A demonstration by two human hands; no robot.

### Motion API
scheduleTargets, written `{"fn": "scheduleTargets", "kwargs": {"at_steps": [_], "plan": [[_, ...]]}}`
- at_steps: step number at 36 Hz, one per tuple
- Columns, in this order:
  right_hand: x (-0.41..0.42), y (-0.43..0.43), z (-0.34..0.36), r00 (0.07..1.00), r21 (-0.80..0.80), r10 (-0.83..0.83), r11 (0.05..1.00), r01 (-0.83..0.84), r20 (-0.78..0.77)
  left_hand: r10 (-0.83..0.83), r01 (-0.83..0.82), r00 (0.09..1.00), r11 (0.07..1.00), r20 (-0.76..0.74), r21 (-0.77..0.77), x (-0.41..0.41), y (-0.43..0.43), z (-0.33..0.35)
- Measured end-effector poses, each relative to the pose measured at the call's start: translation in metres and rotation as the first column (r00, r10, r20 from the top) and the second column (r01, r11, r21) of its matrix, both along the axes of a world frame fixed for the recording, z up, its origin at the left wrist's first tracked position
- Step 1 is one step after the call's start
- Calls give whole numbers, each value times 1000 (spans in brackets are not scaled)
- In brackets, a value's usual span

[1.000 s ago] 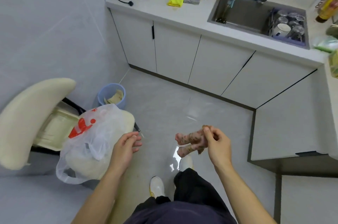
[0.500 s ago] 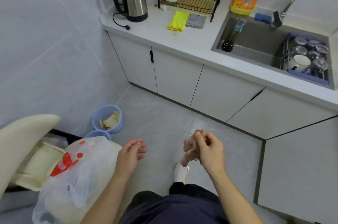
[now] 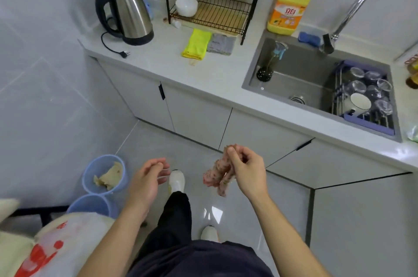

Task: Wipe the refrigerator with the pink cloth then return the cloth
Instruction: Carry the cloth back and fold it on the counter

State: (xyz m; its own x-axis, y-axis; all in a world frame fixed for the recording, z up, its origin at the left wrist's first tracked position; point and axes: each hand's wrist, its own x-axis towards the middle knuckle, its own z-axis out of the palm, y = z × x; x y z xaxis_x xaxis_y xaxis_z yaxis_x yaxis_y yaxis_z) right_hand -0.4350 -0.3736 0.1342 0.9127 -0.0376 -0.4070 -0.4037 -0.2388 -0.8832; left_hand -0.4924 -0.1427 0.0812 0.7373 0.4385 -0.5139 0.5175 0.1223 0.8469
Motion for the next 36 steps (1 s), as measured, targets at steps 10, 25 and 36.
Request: {"fn": "scheduleTargets", "kwargs": {"at_steps": [10, 25, 36], "plan": [[103, 56, 16, 996, 65, -79, 995, 81, -32, -417, 417, 909, 908, -13, 43, 142, 30, -8], [229, 118, 39, 992, 207, -123, 971, 122, -9, -837, 833, 546, 543, -4, 103, 291, 52, 18], [296, 92, 49, 977, 262, -168, 956, 130, 129, -853, 844, 521, 518, 9, 138, 363, 40, 8]]}}
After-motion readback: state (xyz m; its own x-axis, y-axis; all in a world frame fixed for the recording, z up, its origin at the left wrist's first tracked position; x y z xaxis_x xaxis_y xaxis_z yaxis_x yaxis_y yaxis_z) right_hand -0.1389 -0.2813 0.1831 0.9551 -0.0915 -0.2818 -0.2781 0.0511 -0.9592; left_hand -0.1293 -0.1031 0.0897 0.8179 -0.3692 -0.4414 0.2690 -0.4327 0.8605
